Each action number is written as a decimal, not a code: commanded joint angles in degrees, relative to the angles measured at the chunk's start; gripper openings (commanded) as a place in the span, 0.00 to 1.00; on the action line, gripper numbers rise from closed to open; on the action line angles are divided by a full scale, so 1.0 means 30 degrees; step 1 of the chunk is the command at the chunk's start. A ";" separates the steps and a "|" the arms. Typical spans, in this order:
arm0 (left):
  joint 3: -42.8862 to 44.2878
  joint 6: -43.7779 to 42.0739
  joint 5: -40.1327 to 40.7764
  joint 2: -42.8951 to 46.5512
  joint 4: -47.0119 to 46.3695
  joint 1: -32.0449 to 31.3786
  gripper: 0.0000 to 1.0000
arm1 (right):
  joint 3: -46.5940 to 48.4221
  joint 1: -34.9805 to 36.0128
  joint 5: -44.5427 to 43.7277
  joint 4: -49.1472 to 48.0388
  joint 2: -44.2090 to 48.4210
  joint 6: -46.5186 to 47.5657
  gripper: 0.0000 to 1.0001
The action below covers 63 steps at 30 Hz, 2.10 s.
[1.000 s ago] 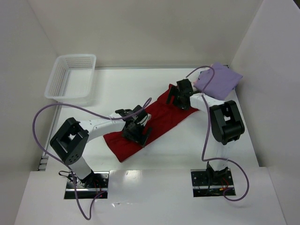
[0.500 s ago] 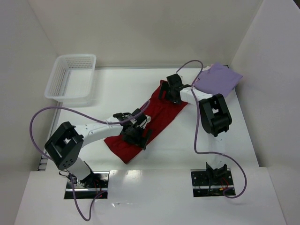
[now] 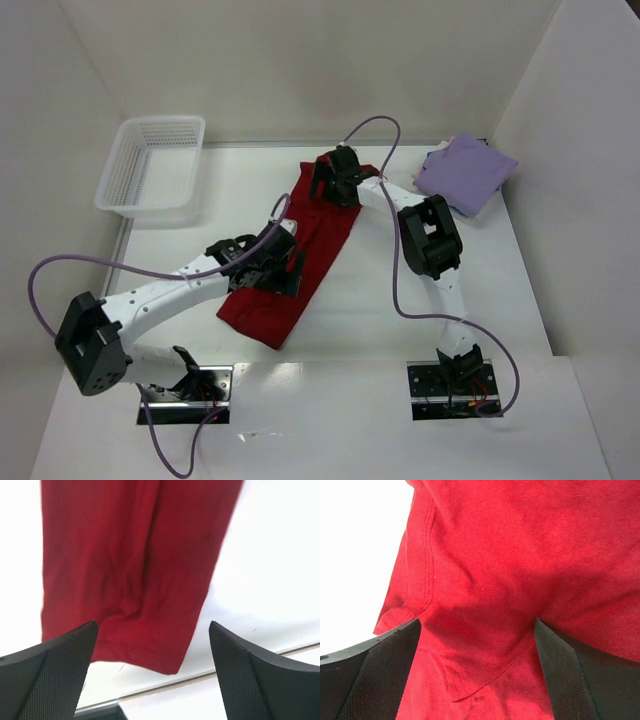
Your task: Fold and stack the t-shirts
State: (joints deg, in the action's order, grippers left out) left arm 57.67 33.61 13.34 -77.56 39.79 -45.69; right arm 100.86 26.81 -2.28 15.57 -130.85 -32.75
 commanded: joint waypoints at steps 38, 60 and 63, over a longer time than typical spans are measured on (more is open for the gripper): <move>-0.2294 0.4035 -0.0398 -0.5610 -0.6142 0.0057 0.99 | -0.9594 -0.1374 0.0088 -0.1705 1.4668 0.0753 0.99; 0.1023 0.4294 -0.8459 -0.7342 -0.8251 -0.1146 0.99 | -1.0623 -0.2696 0.0673 -0.2291 1.3327 0.0752 0.99; 0.0818 0.4912 -0.9045 -0.7106 -0.8720 -0.1146 0.99 | -1.0358 -0.2696 0.0849 -0.2291 1.2797 0.0752 0.99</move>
State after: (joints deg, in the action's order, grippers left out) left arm 61.36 44.34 -9.08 -100.75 16.23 -48.69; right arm 68.84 19.11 -0.23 11.03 -90.61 -30.39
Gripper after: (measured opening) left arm 0.990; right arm 0.992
